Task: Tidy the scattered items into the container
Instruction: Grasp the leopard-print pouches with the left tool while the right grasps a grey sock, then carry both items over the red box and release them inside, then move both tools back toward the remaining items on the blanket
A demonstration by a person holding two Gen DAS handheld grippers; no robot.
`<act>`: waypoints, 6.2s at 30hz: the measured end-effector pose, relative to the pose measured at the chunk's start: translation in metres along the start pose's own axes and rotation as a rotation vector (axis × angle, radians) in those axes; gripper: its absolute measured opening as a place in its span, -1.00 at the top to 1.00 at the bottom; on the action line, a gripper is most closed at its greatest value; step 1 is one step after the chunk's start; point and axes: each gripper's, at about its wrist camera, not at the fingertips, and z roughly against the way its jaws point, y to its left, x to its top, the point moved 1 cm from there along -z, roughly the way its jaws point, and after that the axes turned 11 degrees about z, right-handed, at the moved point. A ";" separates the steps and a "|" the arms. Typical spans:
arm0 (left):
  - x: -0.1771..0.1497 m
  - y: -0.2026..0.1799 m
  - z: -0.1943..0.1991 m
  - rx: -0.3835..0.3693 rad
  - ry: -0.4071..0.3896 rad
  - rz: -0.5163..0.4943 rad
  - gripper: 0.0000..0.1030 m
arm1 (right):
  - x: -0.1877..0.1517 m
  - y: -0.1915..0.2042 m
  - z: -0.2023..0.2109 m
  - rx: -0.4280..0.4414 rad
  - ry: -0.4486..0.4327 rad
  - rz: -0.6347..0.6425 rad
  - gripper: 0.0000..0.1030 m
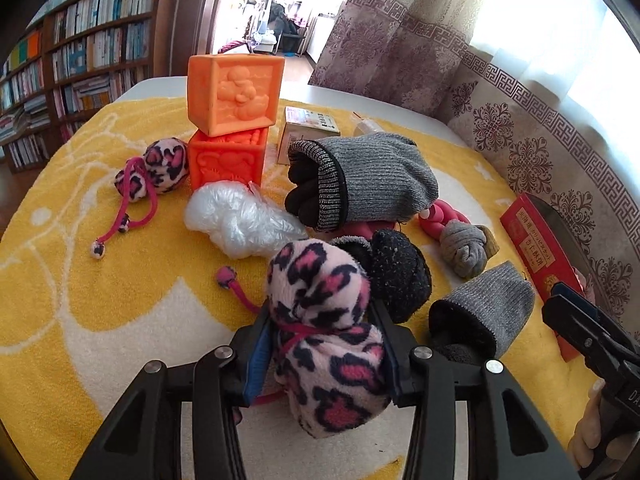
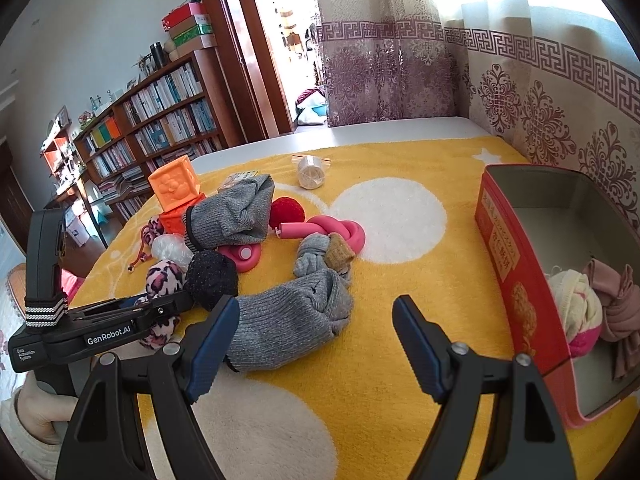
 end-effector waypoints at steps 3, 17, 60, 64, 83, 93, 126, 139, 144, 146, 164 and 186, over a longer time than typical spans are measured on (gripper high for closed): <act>0.003 0.000 0.007 0.006 -0.040 -0.005 0.08 | 0.002 0.005 -0.004 0.012 0.011 0.017 -0.59; 0.007 0.013 0.004 -0.017 -0.039 0.038 0.08 | 0.003 0.023 -0.047 0.049 0.121 0.059 -0.70; -0.008 -0.053 0.014 0.004 -0.060 -0.100 0.08 | -0.003 -0.024 0.018 -0.069 -0.047 -0.012 -0.45; -0.010 -0.072 0.016 -0.009 -0.062 -0.138 0.08 | 0.001 -0.045 0.040 -0.122 -0.101 -0.041 -0.45; -0.017 -0.190 0.016 -0.140 -0.048 -0.334 0.08 | -0.032 -0.163 0.096 -0.416 -0.083 -0.182 -0.53; -0.012 -0.250 0.010 -0.206 -0.039 -0.419 0.08 | -0.038 -0.178 0.097 -0.366 -0.073 -0.214 -0.56; 0.007 -0.346 -0.035 -0.325 0.065 -0.449 -0.46 | -0.037 -0.169 0.104 -0.463 -0.149 -0.060 -0.74; 0.016 -0.305 -0.016 -0.259 -0.003 -0.411 -0.46 | -0.037 -0.165 0.101 -0.350 -0.143 -0.109 -0.74; 0.019 -0.279 -0.011 -0.239 -0.008 -0.375 -0.46 | -0.036 -0.155 0.095 -0.300 -0.123 -0.119 -0.74; 0.021 -0.268 -0.008 -0.231 -0.012 -0.355 -0.46 | -0.036 -0.148 0.092 -0.288 -0.121 -0.110 -0.74; 0.066 -0.113 0.033 -0.130 -0.110 -0.117 -0.46 | 0.003 -0.062 0.052 -0.086 -0.064 -0.036 -0.74; 0.080 0.018 0.028 -0.030 -0.141 0.139 -0.46 | 0.035 -0.009 -0.050 -0.029 0.174 -0.017 -0.74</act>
